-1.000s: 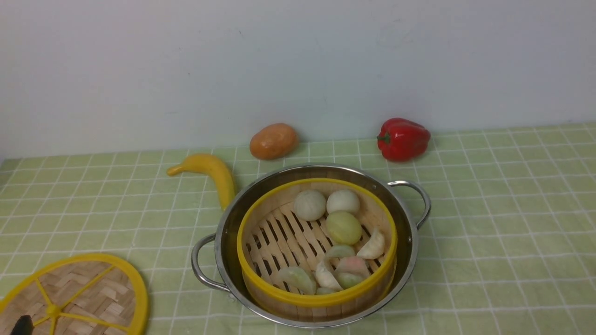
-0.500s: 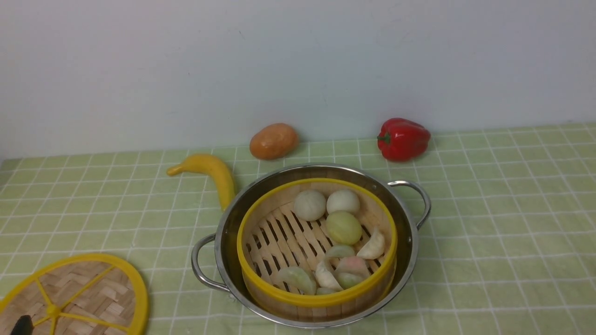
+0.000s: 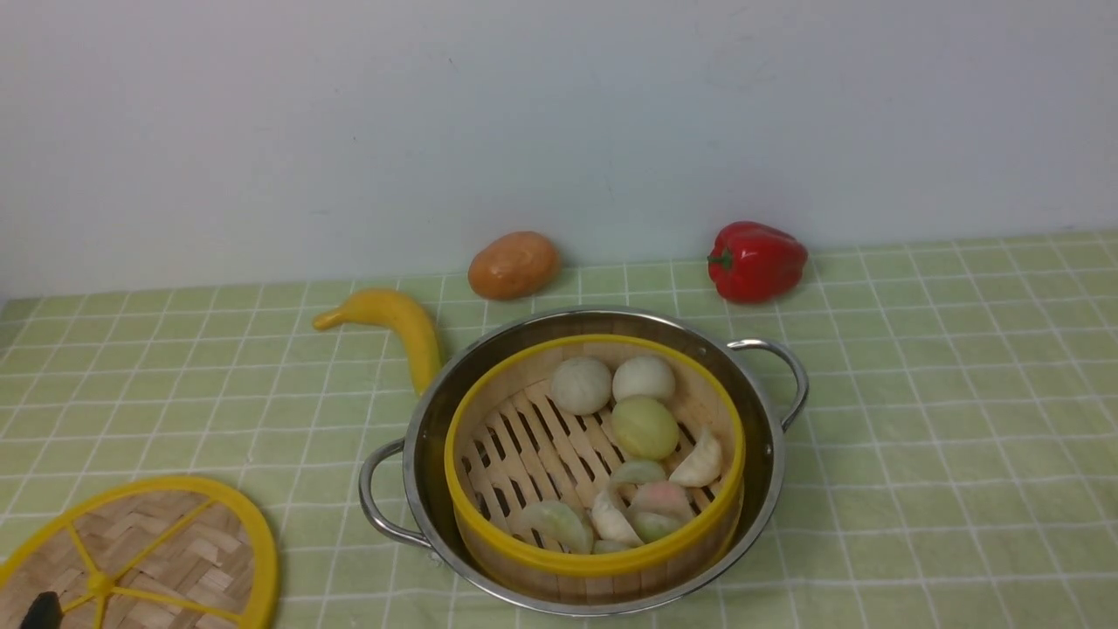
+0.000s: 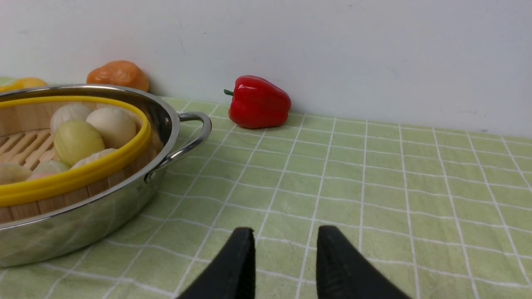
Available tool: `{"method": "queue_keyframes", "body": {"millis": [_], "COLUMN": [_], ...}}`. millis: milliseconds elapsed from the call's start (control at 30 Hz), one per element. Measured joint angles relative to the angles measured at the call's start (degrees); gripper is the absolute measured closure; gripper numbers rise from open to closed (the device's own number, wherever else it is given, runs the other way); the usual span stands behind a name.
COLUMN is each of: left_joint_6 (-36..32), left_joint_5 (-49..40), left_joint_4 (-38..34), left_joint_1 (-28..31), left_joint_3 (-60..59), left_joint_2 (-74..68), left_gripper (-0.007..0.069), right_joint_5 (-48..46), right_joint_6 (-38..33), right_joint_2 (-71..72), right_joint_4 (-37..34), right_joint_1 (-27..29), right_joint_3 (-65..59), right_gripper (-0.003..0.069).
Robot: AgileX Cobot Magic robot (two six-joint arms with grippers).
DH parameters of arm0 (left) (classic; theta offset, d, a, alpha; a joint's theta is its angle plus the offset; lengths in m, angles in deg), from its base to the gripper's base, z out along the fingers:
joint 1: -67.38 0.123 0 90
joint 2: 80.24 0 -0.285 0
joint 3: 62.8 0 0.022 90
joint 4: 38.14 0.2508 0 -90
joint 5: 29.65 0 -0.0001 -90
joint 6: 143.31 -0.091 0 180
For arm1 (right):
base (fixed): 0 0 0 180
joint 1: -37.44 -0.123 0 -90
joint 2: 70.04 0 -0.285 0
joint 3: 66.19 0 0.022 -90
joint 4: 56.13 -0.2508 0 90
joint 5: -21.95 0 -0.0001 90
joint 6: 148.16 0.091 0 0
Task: Place the steamer in the pot on the green tablecloth, and put the lid on the steamer.
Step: 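Grasp the bamboo steamer lid lying on the table by its centre knob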
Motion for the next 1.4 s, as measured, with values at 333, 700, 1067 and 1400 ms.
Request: {"method": "queue_keyframes", "body": {"millis": [333, 700, 1067, 1400], "left_joint_6": [0.0, 6.7, 11.0, 7.69], "left_joint_5": [0.0, 6.12, 22.31, 3.63], "left_joint_4": [0.05, -11.74, -23.07, -20.45], "left_joint_1": [0.0, 0.0, 0.0, 0.0], "left_joint_3": [0.0, 0.0, 0.0, 14.74], "left_joint_2": [0.0, 0.0, 0.0, -2.9], "left_gripper": [0.0382, 0.0382, 0.0382, 0.0382], "right_joint_5": [0.0, 0.0, 0.0, 0.0], "right_joint_6": [-0.3, 0.0, 0.0, 0.0], "right_joint_2": [0.0, 0.0, 0.0, 0.0], "right_joint_4": [0.0, 0.0, 0.0, 0.0], "right_joint_1": [0.0, 0.0, 0.0, 0.0], "right_joint_3": [0.0, 0.0, 0.0, 0.0], "right_gripper": [0.0419, 0.0419, 0.0419, 0.0419]}}
